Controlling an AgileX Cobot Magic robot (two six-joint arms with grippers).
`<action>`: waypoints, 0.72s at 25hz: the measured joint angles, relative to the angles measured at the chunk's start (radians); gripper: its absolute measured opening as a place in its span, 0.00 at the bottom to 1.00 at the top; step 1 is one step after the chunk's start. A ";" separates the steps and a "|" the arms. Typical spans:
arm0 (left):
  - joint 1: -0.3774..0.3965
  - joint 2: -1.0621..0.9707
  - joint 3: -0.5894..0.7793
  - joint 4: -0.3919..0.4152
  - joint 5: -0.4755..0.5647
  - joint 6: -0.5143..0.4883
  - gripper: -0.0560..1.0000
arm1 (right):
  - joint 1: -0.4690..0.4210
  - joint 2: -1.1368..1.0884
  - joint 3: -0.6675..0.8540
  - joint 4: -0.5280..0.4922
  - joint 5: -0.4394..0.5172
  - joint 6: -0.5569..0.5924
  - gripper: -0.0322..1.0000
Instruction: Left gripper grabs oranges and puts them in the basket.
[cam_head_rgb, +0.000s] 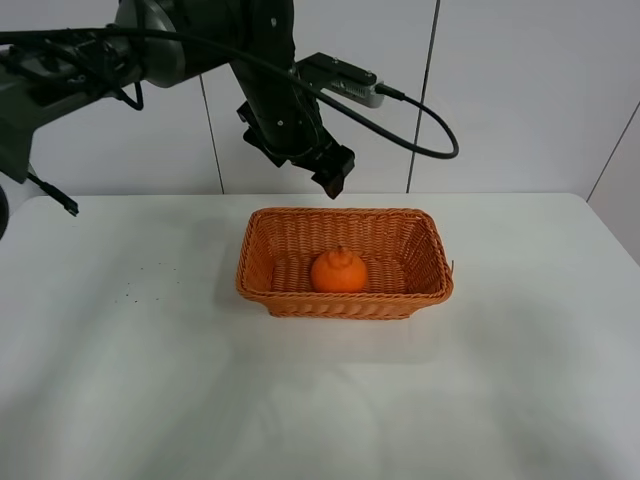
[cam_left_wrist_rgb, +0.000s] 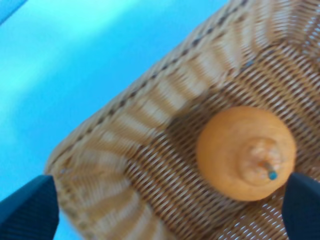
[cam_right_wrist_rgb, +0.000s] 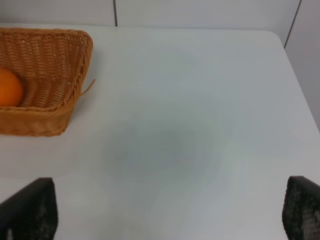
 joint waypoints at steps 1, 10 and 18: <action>0.012 -0.006 -0.001 0.000 0.008 -0.001 0.99 | 0.000 0.000 0.000 0.000 0.000 0.000 0.70; 0.175 -0.063 -0.002 0.006 0.028 0.010 0.99 | 0.000 0.000 0.000 0.000 0.000 0.000 0.70; 0.432 -0.140 -0.002 0.017 0.030 0.029 1.00 | 0.000 0.000 0.000 0.000 0.000 0.000 0.70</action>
